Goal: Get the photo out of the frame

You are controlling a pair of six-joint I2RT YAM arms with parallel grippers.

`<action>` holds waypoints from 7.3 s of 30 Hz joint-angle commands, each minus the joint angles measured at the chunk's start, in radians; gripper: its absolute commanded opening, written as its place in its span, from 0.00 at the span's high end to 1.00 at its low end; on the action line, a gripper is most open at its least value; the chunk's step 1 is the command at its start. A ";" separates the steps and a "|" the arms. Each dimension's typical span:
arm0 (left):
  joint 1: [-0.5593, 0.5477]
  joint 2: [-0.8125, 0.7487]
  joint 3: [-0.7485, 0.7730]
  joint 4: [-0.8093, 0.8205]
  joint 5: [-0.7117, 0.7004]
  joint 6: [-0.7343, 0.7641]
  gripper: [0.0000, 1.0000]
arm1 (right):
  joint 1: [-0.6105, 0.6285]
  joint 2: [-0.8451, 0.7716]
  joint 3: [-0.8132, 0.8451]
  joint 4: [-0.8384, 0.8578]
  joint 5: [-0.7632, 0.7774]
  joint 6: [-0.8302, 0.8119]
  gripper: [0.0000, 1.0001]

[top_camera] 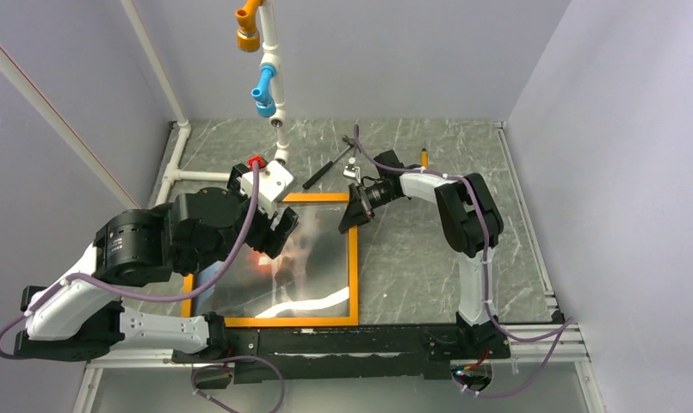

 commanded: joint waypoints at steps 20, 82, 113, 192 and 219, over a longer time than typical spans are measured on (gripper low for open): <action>0.000 0.000 -0.052 0.030 0.025 -0.040 0.23 | -0.036 -0.217 0.030 0.005 0.692 0.036 0.00; 0.080 -0.297 -0.453 0.116 -0.064 -0.348 0.15 | 0.634 -0.374 0.119 -0.448 1.896 0.626 1.00; 0.238 -0.272 -0.761 0.347 0.197 -0.489 0.15 | 0.503 -0.660 -0.133 -0.166 1.718 0.577 1.00; 0.731 -0.011 -1.139 1.081 1.041 -0.586 0.13 | 0.354 -0.693 -0.544 0.135 1.380 0.467 0.36; 0.620 -0.089 -1.072 0.926 0.834 -0.586 0.20 | 0.338 -0.541 -0.428 0.151 1.405 0.469 1.00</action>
